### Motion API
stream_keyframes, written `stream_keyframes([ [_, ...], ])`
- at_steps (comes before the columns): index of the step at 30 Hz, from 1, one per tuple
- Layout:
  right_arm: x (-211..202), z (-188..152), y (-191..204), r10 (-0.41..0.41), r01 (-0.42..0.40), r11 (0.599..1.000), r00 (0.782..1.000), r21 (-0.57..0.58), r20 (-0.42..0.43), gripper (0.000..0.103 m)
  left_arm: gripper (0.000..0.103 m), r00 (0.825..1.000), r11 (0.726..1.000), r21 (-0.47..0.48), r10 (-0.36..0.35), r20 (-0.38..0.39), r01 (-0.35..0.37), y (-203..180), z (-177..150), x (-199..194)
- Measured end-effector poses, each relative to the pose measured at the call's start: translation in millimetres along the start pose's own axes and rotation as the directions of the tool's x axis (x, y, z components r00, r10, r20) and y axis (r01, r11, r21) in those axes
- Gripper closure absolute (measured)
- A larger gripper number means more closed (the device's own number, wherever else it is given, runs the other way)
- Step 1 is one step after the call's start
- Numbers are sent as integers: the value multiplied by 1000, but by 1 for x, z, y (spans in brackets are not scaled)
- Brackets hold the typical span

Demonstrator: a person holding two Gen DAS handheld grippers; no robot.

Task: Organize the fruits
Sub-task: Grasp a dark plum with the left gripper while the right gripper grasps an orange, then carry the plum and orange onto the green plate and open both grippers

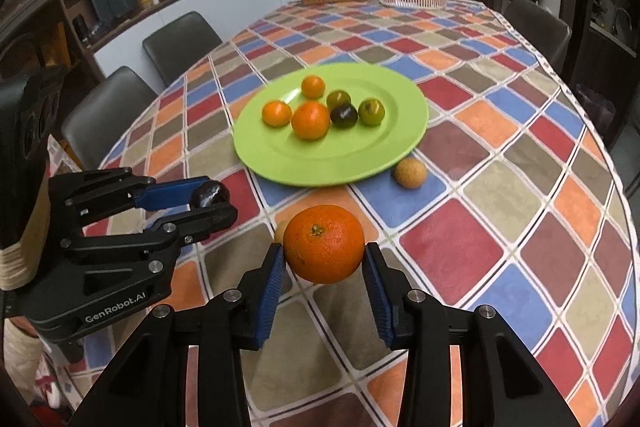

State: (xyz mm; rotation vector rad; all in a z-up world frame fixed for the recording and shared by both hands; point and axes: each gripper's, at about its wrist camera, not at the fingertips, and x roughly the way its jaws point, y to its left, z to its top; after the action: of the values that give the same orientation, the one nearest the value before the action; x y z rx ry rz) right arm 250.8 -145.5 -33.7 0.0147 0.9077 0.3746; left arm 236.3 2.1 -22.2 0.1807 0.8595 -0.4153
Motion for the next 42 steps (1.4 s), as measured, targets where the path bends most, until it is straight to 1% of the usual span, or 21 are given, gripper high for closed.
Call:
stream_keyframes([
  [10,-30,25,2,13,-11,1000,994,-17,110,62,75,994,999,-19,35,101,-33,1,20,-33],
  [16,-39,45,1,14,-10,1000,987,-26,162,62,75,988,997,-48,62,144,-55,8,37,-40],
  [21,-38,64,-3,13,-7,999,983,-32,185,62,75,983,995,-66,86,165,-76,14,50,-40],
  [25,-33,80,-8,20,-14,999,981,-35,191,62,75,981,994,-81,91,172,-78,20,61,-36],
  [32,-17,104,-16,32,-24,999,982,-46,184,62,75,984,992,-107,81,160,-64,30,79,-20],
  [36,-2,116,-21,42,-33,998,986,-56,161,62,75,985,990,-133,72,154,-52,40,90,-6],
  [42,32,132,-30,49,-43,997,994,-59,101,62,75,992,983,-178,53,115,-31,56,102,23],
])
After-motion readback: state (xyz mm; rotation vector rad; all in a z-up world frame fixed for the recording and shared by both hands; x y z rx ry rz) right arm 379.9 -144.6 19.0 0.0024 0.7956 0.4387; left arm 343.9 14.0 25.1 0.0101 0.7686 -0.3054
